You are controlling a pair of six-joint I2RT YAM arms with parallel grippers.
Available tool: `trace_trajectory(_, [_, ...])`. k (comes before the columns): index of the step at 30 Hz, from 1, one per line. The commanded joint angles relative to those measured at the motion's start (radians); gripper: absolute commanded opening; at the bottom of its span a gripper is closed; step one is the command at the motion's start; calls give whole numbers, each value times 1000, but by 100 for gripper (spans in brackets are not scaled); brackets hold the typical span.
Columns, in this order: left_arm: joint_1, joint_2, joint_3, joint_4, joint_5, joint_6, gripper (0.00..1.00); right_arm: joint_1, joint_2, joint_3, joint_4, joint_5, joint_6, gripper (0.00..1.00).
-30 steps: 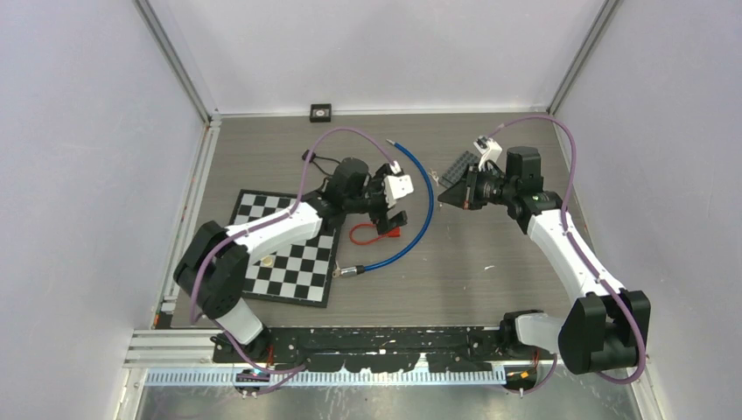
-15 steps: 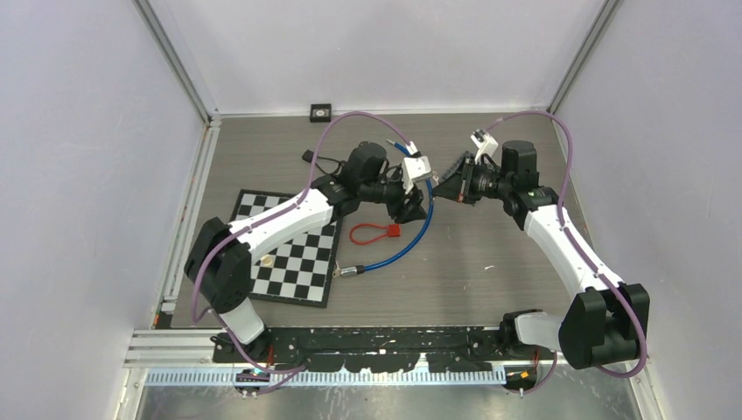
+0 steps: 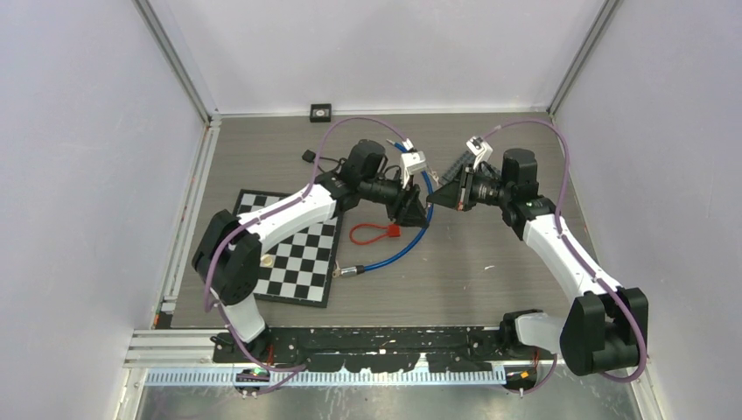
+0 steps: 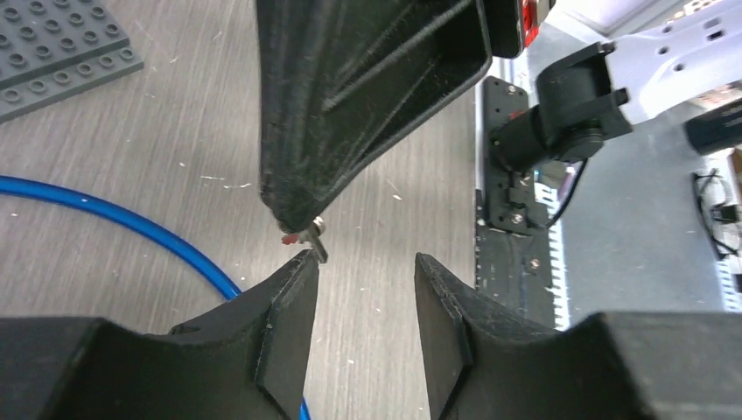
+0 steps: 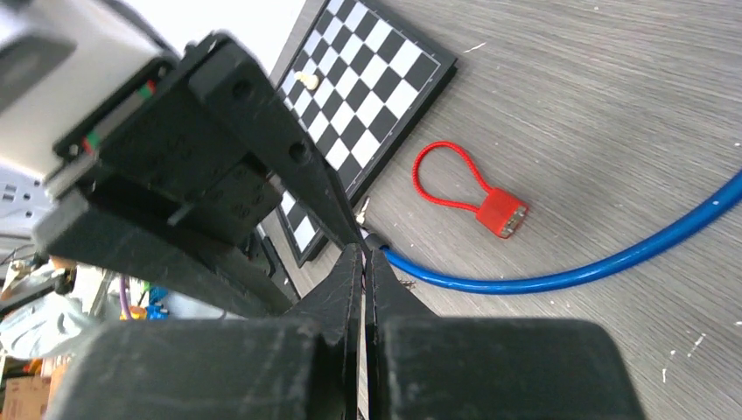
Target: Unlock with the key
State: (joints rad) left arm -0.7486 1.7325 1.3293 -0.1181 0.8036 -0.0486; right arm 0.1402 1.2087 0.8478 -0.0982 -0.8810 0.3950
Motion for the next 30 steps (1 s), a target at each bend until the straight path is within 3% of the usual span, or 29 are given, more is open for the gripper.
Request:
trace_trajectory(1, [34, 14, 25, 74, 172, -167, 45, 1, -47, -17, 129, -98, -11, 1])
trace_trajectory(14, [64, 73, 31, 223, 237, -348, 37, 1, -52, -25, 144, -123, -7, 1])
trace_trajectory(24, [78, 65, 29, 252, 242, -369, 35, 1, -51, -32, 144, -121, -9, 0])
trace_trajectory(30, [95, 64, 16, 277, 239, -389, 18, 1, -53, -35, 144, -121, -11, 1])
